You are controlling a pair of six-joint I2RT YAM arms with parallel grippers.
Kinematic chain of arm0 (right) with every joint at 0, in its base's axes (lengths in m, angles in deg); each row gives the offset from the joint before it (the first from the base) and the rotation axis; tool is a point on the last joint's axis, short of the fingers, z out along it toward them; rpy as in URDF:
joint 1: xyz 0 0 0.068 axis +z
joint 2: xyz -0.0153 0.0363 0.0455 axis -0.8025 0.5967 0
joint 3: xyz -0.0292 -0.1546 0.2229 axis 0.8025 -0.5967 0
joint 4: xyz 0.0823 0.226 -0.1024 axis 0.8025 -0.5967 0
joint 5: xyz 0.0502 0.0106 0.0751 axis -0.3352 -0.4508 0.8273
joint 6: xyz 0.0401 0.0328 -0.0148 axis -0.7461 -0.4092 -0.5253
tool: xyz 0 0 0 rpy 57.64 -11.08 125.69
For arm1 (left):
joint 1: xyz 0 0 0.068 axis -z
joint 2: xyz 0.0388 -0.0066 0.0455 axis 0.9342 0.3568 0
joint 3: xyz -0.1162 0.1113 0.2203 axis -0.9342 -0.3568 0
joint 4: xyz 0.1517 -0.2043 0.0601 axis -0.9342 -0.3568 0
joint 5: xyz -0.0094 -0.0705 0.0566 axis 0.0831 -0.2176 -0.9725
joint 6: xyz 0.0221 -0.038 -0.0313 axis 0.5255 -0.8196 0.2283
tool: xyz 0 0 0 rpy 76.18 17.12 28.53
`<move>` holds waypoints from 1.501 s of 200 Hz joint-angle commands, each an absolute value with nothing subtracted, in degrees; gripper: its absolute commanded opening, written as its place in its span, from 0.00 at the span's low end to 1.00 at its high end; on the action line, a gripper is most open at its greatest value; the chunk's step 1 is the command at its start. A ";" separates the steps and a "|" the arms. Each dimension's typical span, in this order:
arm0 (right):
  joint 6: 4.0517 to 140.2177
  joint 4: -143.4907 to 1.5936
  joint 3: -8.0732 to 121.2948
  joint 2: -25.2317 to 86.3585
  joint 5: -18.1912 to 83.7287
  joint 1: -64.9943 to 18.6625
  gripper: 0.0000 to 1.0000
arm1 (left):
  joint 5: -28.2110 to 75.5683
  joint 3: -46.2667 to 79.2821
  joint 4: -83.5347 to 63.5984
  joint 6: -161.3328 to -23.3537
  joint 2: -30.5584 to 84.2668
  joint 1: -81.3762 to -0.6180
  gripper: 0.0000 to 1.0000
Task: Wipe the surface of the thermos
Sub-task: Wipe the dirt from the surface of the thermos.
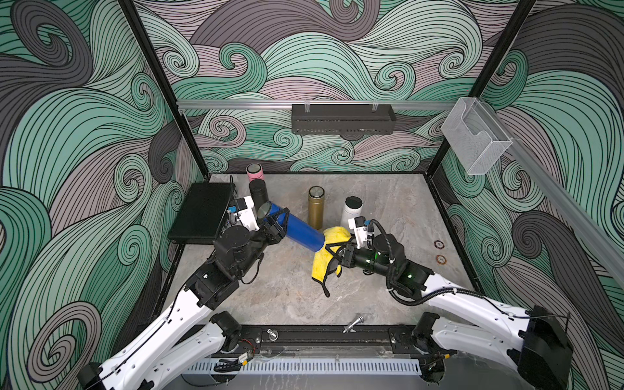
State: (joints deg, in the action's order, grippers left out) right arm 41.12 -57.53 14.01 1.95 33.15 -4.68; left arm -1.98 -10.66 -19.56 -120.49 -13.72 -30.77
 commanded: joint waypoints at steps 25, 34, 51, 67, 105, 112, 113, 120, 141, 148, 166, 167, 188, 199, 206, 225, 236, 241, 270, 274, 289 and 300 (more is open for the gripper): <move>42.41 -51.49 15.84 7.09 34.16 -3.89 0.00 | -0.04 -10.53 -15.49 -119.22 -13.57 -30.69 0.00; 42.50 -49.53 16.44 9.39 34.63 -3.89 0.00 | 0.62 -10.87 -14.60 -119.70 -13.89 -30.69 0.00; 42.00 -46.22 18.04 13.92 35.85 -3.89 0.00 | 1.40 -10.78 -13.98 -120.31 -14.40 -30.69 0.00; 41.28 -43.45 19.24 17.36 36.75 -3.80 0.00 | 1.45 -10.37 -14.50 -120.21 -14.77 -30.69 0.00; 41.81 -44.72 19.89 16.22 37.40 -3.62 0.00 | -2.15 -10.30 -17.53 -119.64 -15.84 -30.69 0.00; 42.34 -45.88 19.64 14.88 37.67 -3.46 0.00 | -3.05 -10.44 -17.82 -119.61 -16.04 -30.69 0.00; 42.42 -46.06 19.61 14.68 37.70 -3.41 0.00 | -3.14 -10.45 -17.83 -119.60 -16.09 -30.69 0.00; 42.87 -47.62 19.37 13.29 37.90 -3.13 0.00 | -3.69 -10.62 -17.83 -119.43 -16.14 -30.69 0.00; 43.73 -52.17 18.01 8.47 37.58 -1.85 0.00 | -4.37 -10.39 -17.74 -118.60 -15.71 -30.69 0.00; 43.88 -53.95 17.44 6.57 36.84 -1.49 0.00 | -4.31 -10.24 -17.89 -118.46 -15.49 -30.69 0.00; 44.04 -57.24 15.64 1.83 34.57 -1.25 0.00 | -4.18 -10.35 -17.58 -118.28 -15.35 -30.69 0.00; 44.10 -57.41 15.59 1.56 34.44 -1.25 0.00 | -4.19 -10.36 -17.54 -118.28 -15.35 -30.69 0.00; 45.58 -60.64 15.34 -1.60 31.96 -1.44 0.00 | -3.60 -10.85 -16.61 -118.28 -15.62 -30.69 0.00; 46.09 -60.81 15.63 -1.33 31.49 -1.84 0.00 | -3.24 -11.06 -16.26 -118.28 -15.73 -30.69 0.00; 46.26 -60.04 15.78 -0.55 31.85 -2.18 0.00 | -3.23 -10.94 -16.38 -118.23 -15.78 -30.69 0.00; 46.10 -58.76 16.76 2.68 32.53 -3.36 0.00 | -3.34 -10.55 -16.95 -117.85 -16.05 -30.69 0.00; 45.93 -57.80 16.80 4.21 32.17 -4.03 0.00 | -3.87 -10.52 -17.40 -117.84 -16.43 -30.69 0.00; 45.84 -56.88 16.73 4.79 32.19 -4.36 0.00 | -4.08 -10.46 -17.48 -117.79 -16.69 -30.69 0.00; 45.99 -54.78 17.12 8.65 33.94 -5.05 0.00 | -3.67 -10.32 -16.79 -117.77 -17.35 -30.69 0.00; 45.75 -54.84 17.01 9.07 33.95 -5.03 0.00 | -3.62 -10.22 -16.79 -117.67 -17.37 -30.69 0.00; 44.57 -54.10 15.79 10.57 33.80 -5.05 0.00 | -3.58 -9.76 -16.92 -117.49 -17.21 -30.69 0.00; 43.88 -51.23 14.43 11.62 34.10 -5.04 0.00 | -3.29 -9.75 -16.50 -117.53 -17.04 -30.69 0.00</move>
